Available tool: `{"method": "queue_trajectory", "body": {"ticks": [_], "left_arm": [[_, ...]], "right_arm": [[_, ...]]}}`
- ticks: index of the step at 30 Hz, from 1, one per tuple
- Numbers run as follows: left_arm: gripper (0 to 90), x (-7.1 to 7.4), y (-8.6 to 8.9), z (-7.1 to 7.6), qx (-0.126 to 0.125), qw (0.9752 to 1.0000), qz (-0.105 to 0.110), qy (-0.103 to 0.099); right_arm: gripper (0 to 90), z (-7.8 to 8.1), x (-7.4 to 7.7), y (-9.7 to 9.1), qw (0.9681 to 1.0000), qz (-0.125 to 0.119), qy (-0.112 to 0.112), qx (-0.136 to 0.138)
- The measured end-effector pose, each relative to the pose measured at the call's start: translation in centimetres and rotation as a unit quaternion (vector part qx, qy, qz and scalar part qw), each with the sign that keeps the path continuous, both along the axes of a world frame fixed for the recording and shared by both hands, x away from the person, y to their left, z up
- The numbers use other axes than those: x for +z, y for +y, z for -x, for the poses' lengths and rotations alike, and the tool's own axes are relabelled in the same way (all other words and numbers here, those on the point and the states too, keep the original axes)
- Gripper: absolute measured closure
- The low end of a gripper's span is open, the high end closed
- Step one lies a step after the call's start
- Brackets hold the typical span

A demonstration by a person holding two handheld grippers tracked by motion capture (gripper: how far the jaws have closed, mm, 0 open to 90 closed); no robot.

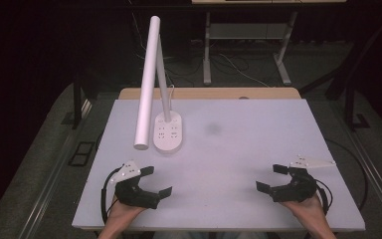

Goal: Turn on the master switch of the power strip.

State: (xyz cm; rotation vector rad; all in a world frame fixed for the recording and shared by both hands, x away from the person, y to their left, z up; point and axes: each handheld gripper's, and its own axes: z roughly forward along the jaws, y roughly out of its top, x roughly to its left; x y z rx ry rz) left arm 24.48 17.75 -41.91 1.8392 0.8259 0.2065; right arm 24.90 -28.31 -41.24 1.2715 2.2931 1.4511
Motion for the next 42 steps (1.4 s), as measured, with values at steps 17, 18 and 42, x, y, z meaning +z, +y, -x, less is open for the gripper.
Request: {"method": "queue_trajectory", "body": {"ticks": [17, 18, 42], "left_arm": [[0.0, 0.0, 0.1, 0.0, -0.010, 0.9999, 0.003, 0.008], [0.0, 0.0, 0.0, 0.0, -0.011, 0.9999, 0.003, 0.010], [2.6, 0.8, 0.3, -1.0, -0.032, 0.9990, -0.007, 0.029]], "right_arm": [[0.0, -0.3, -0.2, -0.2, 0.9999, 0.009, 0.007, -0.003], [0.0, -0.3, -0.2, -0.2, 0.9999, 0.009, 0.007, -0.003], [0.0, -0.2, -0.2, -0.2, 0.9997, 0.018, 0.011, 0.008]]}}
